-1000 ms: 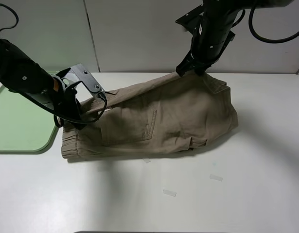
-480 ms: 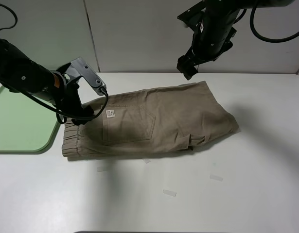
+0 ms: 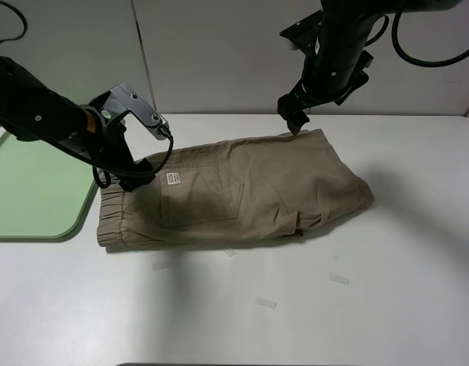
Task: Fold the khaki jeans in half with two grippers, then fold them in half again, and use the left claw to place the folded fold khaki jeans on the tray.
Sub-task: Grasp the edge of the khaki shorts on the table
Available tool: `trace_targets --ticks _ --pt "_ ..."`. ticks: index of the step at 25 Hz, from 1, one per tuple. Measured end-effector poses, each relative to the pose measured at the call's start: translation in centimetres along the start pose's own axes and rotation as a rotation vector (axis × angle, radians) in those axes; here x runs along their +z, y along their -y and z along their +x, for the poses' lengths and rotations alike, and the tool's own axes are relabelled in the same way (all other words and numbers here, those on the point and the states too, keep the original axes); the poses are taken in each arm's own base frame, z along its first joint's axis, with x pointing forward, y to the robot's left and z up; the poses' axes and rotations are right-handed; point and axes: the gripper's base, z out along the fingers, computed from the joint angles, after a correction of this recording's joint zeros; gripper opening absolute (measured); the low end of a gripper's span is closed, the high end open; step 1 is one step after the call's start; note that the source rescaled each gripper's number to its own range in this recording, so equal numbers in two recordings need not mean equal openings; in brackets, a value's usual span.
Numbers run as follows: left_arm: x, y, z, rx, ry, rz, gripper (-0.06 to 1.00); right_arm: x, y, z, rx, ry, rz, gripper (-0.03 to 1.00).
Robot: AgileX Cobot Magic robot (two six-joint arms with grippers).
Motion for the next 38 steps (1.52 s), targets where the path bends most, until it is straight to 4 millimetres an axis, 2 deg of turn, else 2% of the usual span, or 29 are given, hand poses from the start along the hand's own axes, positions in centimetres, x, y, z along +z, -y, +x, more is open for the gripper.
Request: trace_targets --ticks 4,8,15,20,23,28,34,38 --pt "-1.6 -0.8 0.0 -0.071 -0.111 -0.026 0.99 0.0 -0.3 0.5 0.029 -0.051 -0.034 1.00" --pt "-4.5 -1.7 -0.2 -0.150 -0.159 -0.068 0.98 -0.1 -0.7 0.7 0.062 -0.084 -0.079 1.00" --pt "-11.5 -2.5 0.7 -0.341 -0.213 -0.128 0.95 -0.1 -1.1 1.1 0.086 -0.128 -0.112 1.00" --pt "-17.7 -1.9 1.9 -0.451 -0.138 -0.101 0.94 -0.1 -1.2 1.1 0.092 -0.132 -0.122 1.00" --pt "-21.0 -0.9 3.6 -0.482 -0.055 -0.079 0.93 -0.2 -1.2 1.1 0.097 -0.133 -0.129 1.00" --pt "-25.1 1.4 8.5 -0.524 0.070 -0.075 0.93 -0.2 -1.2 1.1 0.098 -0.133 -0.131 1.00" --pt "-28.1 4.3 14.4 -0.557 0.231 -0.087 0.92 -0.2 -1.4 1.1 0.110 -0.133 -0.148 1.00" --pt "-28.8 5.9 17.5 -0.576 0.329 -0.084 0.92 -0.2 -1.5 1.1 0.119 -0.133 -0.160 1.00"
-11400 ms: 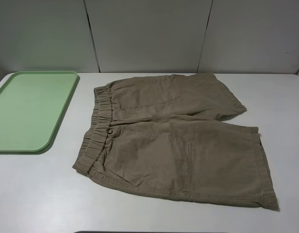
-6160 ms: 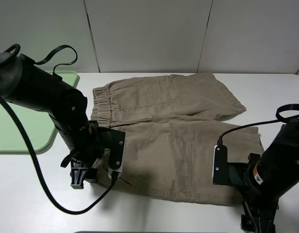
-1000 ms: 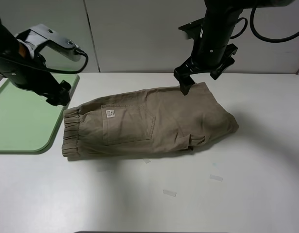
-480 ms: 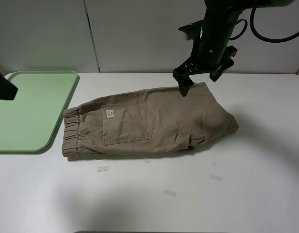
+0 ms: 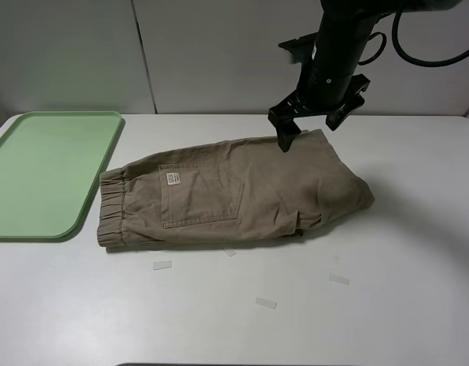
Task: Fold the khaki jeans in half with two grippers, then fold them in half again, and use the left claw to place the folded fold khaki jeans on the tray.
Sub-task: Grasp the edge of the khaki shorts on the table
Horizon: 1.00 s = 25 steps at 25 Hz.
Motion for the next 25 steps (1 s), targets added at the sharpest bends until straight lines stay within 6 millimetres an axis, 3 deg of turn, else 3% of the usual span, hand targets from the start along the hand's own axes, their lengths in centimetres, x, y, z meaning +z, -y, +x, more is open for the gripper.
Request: trace_targets --ticks 8,25 --pt "-0.5 0.1 3.9 -0.033 0.016 0.059 0.91 0.0 0.0 -0.1 0.002 0.008 -0.004 1.00" --pt "-0.3 0.3 4.1 -0.038 0.012 0.076 0.91 0.0 -0.1 -0.1 0.004 0.013 -0.007 1.00"
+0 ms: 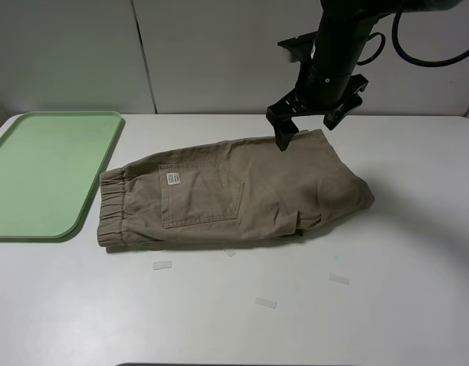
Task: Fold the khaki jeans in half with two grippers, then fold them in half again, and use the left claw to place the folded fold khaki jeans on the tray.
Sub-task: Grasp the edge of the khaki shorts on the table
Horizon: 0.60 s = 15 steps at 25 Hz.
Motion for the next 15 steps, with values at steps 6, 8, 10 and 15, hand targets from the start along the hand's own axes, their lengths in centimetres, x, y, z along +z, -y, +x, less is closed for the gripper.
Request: trace_targets --ticks 6,8,10,15 --pt "0.0 0.1 0.0 -0.054 0.008 -0.074 0.91 0.2 0.1 0.0 -0.015 -0.007 0.017 1.00" --pt "0.0 0.2 0.0 -0.095 0.014 -0.131 0.91 0.7 0.6 0.0 -0.012 -0.015 0.025 1.00" --pt "0.0 0.3 0.0 -0.138 0.021 -0.190 0.91 1.4 1.2 0.0 0.004 -0.021 0.029 1.00" --pt "0.0 0.5 0.1 -0.233 0.036 -0.323 0.91 3.8 4.3 -0.1 0.057 -0.028 0.046 1.00"
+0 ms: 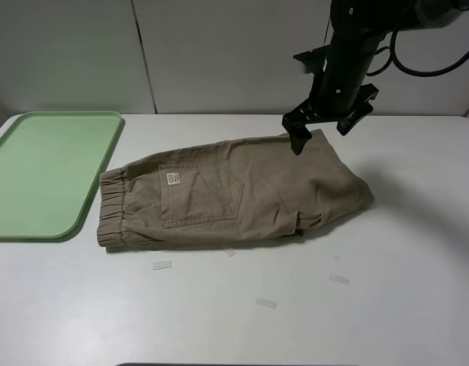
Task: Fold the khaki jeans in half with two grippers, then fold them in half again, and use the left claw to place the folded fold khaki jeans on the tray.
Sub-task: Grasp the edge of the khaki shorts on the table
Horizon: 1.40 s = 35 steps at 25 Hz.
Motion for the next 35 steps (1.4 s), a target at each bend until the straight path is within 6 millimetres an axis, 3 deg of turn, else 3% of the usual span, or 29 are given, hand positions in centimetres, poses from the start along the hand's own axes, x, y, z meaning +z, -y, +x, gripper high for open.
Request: trace_targets --ticks 7,15,25,27,31,33,35 --pt "0.0 0.0 0.0 -0.024 0.004 -0.033 0.91 4.7 4.6 0.3 0.081 -0.022 0.019 1.00" --pt "0.0 0.0 0.0 -0.024 0.004 -0.033 0.91 9.5 7.1 1.7 0.126 -0.099 0.021 1.00" --pt "0.0 0.1 0.0 -0.024 0.007 -0.033 0.91 9.9 7.3 1.7 0.121 -0.107 0.007 0.98" --pt "0.0 0.1 0.0 -0.024 0.007 -0.033 0.91 10.0 7.1 1.7 0.138 -0.110 -0.010 0.78" --pt "0.0 0.1 0.0 -0.024 0.007 -0.033 0.91 10.1 6.7 1.7 0.147 -0.111 -0.024 0.16" --pt "0.0 0.1 0.0 -0.024 0.007 -0.033 0.91 10.1 6.9 1.7 0.142 -0.112 -0.017 0.04" --pt "0.0 0.1 0.0 -0.024 0.007 -0.033 0.91 10.1 6.9 1.7 0.140 -0.112 -0.016 0.04"
